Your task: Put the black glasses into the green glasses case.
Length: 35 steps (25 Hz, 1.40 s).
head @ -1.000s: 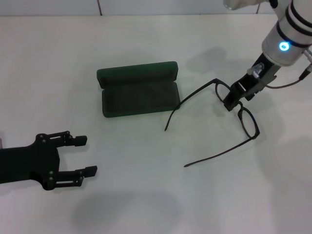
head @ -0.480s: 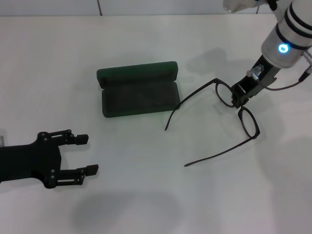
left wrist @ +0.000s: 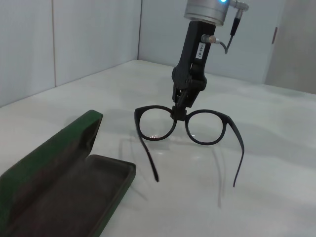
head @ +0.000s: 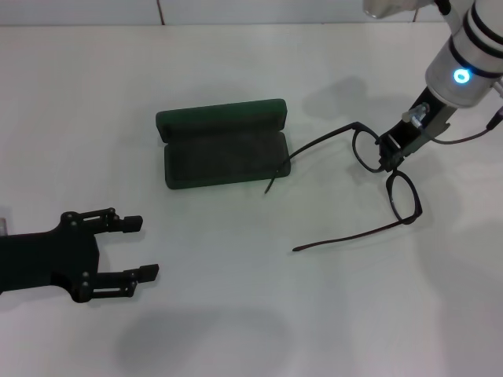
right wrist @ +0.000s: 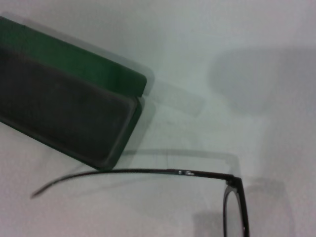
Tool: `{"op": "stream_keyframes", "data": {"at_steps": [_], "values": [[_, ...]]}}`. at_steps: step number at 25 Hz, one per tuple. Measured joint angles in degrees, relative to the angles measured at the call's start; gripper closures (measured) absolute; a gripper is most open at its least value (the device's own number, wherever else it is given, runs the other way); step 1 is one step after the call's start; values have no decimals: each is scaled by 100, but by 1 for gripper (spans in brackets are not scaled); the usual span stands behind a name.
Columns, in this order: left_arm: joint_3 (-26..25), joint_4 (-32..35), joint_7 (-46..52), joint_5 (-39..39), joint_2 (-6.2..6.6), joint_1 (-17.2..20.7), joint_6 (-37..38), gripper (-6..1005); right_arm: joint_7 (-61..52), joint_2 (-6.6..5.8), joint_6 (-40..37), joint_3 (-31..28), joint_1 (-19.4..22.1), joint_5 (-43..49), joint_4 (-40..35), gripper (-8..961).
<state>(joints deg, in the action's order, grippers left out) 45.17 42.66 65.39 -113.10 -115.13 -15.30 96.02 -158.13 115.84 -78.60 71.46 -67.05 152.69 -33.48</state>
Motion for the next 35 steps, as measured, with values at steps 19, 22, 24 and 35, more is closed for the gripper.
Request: {"op": "stream_keyframes", "data": {"at_steps": [19,22,24,35], "values": [[58,-601,139,-68,-95,-299,539,213,2497,-449,-496,-1939,1693,-2062,-1563,914],[61,-837,139,-238,-197,-548,541,222,3241,-505,-341,-1948,1924,-2891,-1535,914],[69,-991,138,-293,-278,-736,540,239,3461,-488,-299,-1950,1979,-3080,-1532,913],[40,-1993,63,6,-446,-1796,-214,335,5146,-183,-39,-1957,2073,-4581,-1036,911]]}}
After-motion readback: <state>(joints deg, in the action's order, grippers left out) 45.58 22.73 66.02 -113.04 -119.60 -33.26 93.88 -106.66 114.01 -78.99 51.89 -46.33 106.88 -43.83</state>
